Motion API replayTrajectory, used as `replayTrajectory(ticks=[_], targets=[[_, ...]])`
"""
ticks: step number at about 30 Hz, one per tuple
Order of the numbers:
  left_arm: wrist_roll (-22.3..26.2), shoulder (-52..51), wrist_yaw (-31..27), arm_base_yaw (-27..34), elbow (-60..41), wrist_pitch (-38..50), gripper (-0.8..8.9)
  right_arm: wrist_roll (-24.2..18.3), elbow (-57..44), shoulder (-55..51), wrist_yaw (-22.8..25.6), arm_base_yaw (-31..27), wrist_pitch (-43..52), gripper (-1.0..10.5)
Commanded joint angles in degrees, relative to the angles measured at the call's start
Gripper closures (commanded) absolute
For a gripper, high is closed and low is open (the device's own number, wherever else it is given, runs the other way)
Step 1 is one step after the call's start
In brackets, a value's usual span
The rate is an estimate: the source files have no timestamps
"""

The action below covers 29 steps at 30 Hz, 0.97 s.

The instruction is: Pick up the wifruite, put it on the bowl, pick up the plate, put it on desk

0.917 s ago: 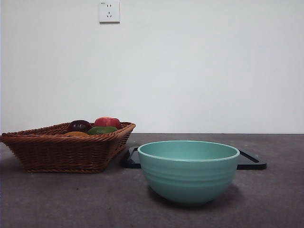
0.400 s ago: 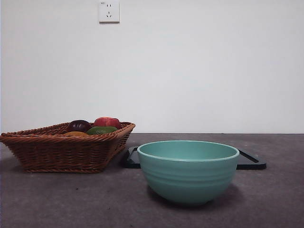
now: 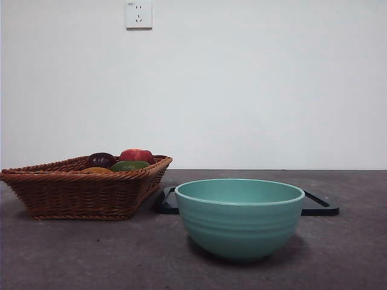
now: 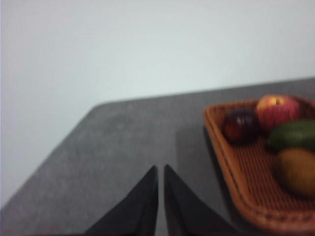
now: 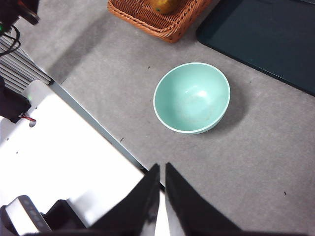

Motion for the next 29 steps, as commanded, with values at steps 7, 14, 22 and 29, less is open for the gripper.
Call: replayTrajectory(ticks=[7, 14, 22, 29], targets=[[-0.52, -0.55, -0.15, 0.15, -1.92, -6.47, 7.95, -0.63, 0.7, 0.31, 0.0, 0.39, 0.44, 9.4], [-1.18, -0.52, -0.13, 0.15, -1.9, -8.5, 7.95, -0.63, 0.7, 0.31, -0.02, 0.39, 0.42, 9.4], [-1.16, -0.52, -0.13, 0.15, -1.9, -8.48, 7.95, -0.63, 0.7, 0.31, 0.0, 0.39, 0.42, 9.4], [-1.16, -0.52, -0.15, 0.15, -1.9, -8.48, 7.95, -0.63, 0.7, 0.31, 0.0, 0.39, 0.44, 9.4]])
